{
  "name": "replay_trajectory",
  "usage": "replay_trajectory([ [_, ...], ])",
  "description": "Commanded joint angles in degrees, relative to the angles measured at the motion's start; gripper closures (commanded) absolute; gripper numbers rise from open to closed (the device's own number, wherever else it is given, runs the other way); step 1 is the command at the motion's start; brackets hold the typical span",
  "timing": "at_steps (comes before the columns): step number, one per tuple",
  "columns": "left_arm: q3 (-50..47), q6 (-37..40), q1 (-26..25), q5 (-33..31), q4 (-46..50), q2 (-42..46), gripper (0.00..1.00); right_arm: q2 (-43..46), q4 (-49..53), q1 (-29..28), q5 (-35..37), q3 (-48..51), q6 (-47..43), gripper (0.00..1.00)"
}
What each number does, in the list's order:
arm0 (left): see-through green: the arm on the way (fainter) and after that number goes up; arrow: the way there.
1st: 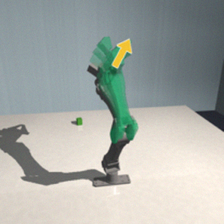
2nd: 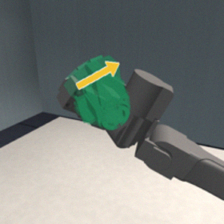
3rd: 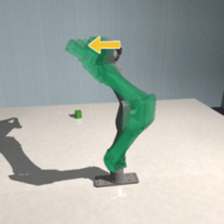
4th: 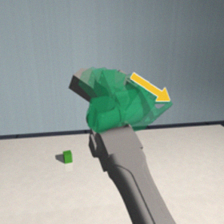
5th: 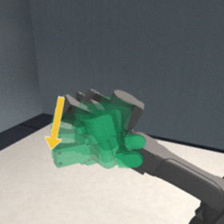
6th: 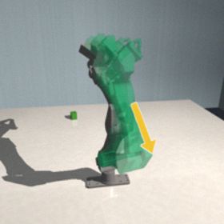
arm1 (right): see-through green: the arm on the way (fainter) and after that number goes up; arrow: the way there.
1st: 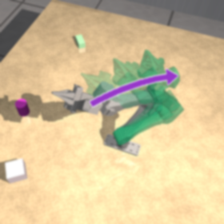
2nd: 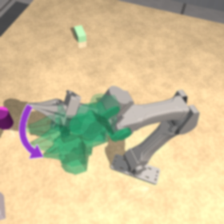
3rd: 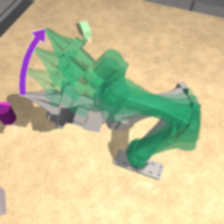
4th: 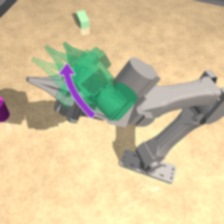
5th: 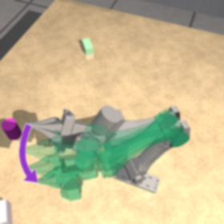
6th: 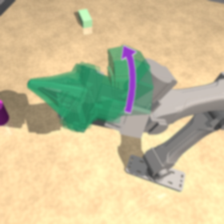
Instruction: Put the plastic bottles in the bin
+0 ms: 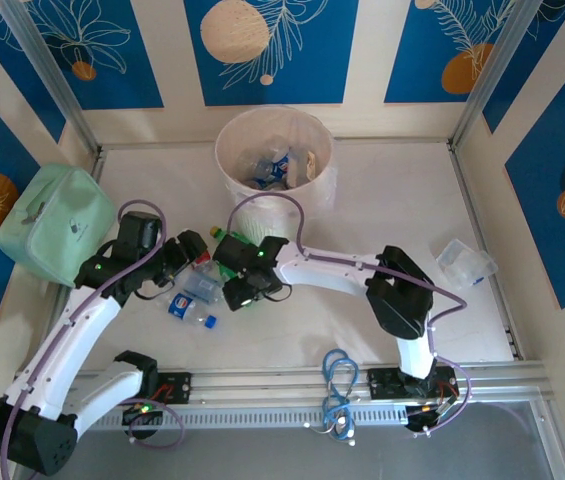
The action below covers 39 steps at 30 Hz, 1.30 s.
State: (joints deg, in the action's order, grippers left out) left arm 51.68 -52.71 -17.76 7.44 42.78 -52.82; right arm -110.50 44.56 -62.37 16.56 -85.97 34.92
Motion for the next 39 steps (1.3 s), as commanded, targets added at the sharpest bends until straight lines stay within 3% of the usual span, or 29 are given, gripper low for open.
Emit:
replay_trajectory([
  [1,-0.61,-1.05,1.05,1.64,-1.13,1.03,0.18,-2.7,0.37,0.86,-1.49,-2.53,-0.53,0.23],
  [9,-0.96,-1.26,1.59,2.67,-1.75,1.08,0.19,-7.29,3.39,2.04,-0.54,-6.59,-1.64,0.23],
  [21,-1.23,-1.26,1.98,3.34,-2.21,1.16,0.19,-8.5,4.47,1.49,0.53,-6.02,-0.46,0.34],
  [30,0.84,-0.43,2.03,4.66,-2.55,0.6,0.18,-0.49,4.42,0.1,3.77,-3.52,0.57,0.46],
  [39,2.55,-1.16,1.78,13.21,-10.71,0.17,0.16,15.0,4.16,-4.29,6.27,-0.28,2.47,0.47],
])
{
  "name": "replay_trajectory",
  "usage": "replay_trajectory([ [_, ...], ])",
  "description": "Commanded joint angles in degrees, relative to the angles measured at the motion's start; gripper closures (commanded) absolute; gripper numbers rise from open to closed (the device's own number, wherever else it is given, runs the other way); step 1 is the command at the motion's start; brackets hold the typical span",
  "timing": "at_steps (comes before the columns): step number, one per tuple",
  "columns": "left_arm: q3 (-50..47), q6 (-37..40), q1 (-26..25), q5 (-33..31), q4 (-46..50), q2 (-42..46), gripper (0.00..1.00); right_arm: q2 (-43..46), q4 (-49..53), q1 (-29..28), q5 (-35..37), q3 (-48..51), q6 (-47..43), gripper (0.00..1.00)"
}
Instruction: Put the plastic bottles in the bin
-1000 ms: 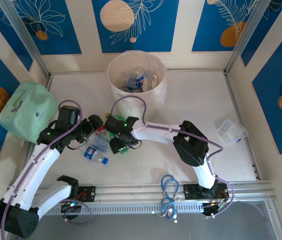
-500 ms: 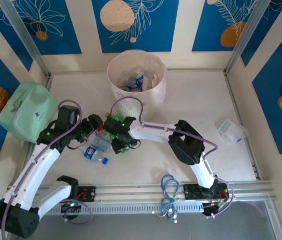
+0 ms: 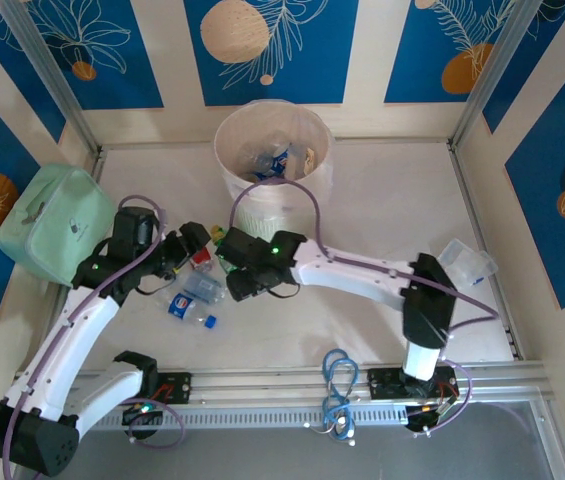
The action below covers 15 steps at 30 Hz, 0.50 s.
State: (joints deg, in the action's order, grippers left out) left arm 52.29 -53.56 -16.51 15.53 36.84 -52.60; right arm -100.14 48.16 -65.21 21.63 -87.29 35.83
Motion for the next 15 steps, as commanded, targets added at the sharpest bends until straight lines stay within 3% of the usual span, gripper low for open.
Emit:
replay_trajectory([
  [1,1.62,-1.22,0.31,6.86,-7.16,-0.07,0.16,6.45,0.08,-1.74,0.59,1.39,1.81,0.46],
  [7,0.97,-6.17,-1.14,12.97,-20.64,-0.13,0.16,11.6,-0.32,-2.18,-2.23,1.39,1.9,0.46],
  [15,2.03,-5.15,-1.54,13.92,-21.01,-1.47,0.3,13.75,-0.66,-2.49,-4.51,-0.86,0.49,0.46],
])
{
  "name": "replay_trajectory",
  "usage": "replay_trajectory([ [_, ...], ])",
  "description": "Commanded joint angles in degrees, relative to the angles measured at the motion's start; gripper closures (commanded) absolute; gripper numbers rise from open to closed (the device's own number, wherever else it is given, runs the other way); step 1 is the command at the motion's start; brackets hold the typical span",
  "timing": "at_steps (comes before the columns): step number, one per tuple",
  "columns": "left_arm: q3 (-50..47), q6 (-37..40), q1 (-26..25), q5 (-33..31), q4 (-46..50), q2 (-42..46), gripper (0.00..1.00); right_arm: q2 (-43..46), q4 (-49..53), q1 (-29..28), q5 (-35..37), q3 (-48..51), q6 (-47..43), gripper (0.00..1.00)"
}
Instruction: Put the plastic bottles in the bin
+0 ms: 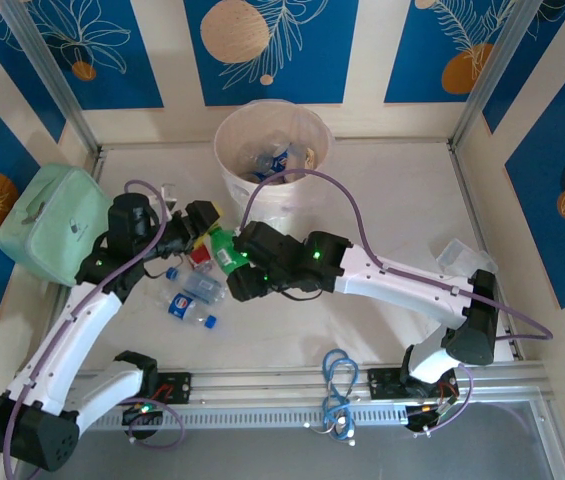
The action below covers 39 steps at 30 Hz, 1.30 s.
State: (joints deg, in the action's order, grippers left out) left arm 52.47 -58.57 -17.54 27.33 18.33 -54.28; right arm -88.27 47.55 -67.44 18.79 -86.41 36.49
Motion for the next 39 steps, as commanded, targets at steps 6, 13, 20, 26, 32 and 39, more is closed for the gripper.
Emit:
replay_trajectory([
  [6,1.5,-0.3,-1.41,3.85,-4.58,-0.28,0.42,2.49,0.4,0.45,-2.99,-2.82,0.54,0.46],
  [13,2.2,-0.33,-3.13,5.24,-6.24,-1.62,0.56,3.78,-0.39,2.2,-4.87,-3.13,1.65,0.46],
  [20,1.22,-2.86,-3.13,5.32,-10.87,-1.95,0.7,5.44,-0.7,3.01,-6.21,-3.28,2.27,0.45],
  [26,-0.35,-6.96,-3.14,4.94,-17.62,-2.05,0.79,6.5,-0.54,3.45,-6.57,-3.59,2.7,0.43],
  [32,1.42,-9.68,-3.11,4.18,-21.99,-3.52,0.87,7.24,2.15,4.88,-5.31,-5.56,4.62,0.12],
  [39,0.71,-16.44,-2.9,2.14,-34.08,-4.67,0.94,15.8,-9.08,16.5,-25.44,2.87,10.93,0.02],
])
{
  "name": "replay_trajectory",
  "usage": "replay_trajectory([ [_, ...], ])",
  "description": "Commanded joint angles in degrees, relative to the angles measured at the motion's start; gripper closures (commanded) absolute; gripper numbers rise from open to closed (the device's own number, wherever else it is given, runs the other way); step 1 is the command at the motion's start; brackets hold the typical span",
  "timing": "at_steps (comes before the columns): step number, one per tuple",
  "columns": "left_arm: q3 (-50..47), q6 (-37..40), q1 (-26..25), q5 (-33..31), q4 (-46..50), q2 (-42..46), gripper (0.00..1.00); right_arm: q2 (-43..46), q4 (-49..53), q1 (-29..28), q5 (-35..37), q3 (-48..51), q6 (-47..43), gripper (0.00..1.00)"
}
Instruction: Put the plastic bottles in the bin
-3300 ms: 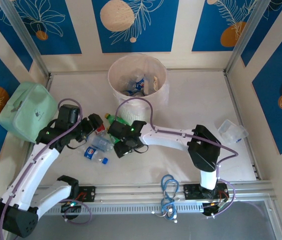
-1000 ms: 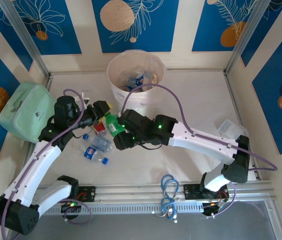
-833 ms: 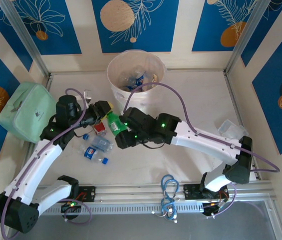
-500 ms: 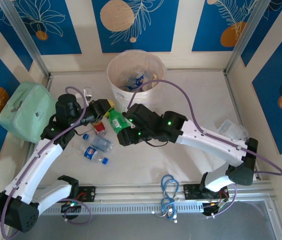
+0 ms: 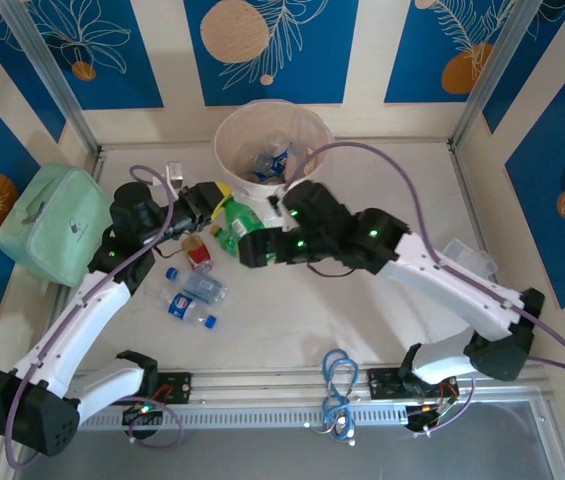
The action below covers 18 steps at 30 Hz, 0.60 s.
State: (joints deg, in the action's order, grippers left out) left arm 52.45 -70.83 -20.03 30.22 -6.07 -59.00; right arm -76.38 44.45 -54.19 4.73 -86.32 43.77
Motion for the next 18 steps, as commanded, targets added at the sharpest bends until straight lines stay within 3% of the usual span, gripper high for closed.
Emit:
replay_trajectory([
  [1,0.73,-5.07,-0.4,-1.17,-11.07,-0.25,0.96,4.87,-8.73,5.49,-15.99,4.72,5.21,0.01],
  [4,0.68,-7.57,-0.38,-1.04,-15.54,-1.52,1.0,6.46,-15.43,9.86,-24.58,9.16,9.41,0.01],
  [9,-1.08,-12.41,-0.46,-0.88,-23.81,-2.87,1.0,7.12,-21.97,12.39,-30.85,11.99,13.31,0.0],
  [18,-2.33,-16.24,-0.46,-0.07,-28.71,-3.05,1.0,7.31,-26.16,13.08,-31.8,11.71,14.35,0.14],
])
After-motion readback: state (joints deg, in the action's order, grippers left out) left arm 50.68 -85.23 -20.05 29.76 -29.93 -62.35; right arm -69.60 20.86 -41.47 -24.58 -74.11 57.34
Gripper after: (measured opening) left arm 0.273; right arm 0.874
